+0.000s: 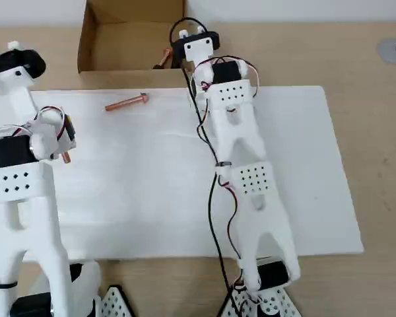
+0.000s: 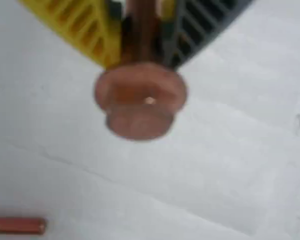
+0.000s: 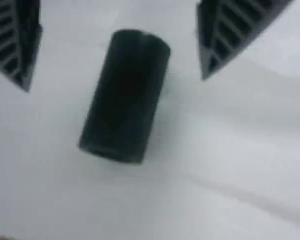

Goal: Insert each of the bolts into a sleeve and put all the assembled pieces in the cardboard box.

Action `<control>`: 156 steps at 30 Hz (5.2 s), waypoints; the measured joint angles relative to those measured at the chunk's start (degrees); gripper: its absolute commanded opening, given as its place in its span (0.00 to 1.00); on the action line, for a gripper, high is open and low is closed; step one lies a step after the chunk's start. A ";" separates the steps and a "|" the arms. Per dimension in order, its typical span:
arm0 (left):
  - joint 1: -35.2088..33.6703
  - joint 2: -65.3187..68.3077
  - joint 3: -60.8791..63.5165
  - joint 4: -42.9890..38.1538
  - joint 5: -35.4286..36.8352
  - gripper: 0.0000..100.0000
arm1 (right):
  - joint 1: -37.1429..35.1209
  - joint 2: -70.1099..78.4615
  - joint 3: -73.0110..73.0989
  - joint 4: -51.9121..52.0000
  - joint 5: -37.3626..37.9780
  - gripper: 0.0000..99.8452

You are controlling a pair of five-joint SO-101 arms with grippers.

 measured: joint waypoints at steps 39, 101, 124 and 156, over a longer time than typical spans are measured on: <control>-2.02 -0.18 0.18 1.49 0.00 0.01 | 0.18 -0.53 6.95 -4.31 6.77 0.09; 6.59 -72.18 50.81 -39.56 0.00 0.01 | -26.46 -124.13 102.33 -0.97 17.49 0.01; 17.49 -72.18 42.64 -33.05 21.19 0.01 | -36.40 -158.24 169.14 -76.13 6.86 0.01; 32.97 -72.53 28.57 -16.26 10.81 0.01 | -36.57 -158.77 170.02 -81.32 6.59 0.01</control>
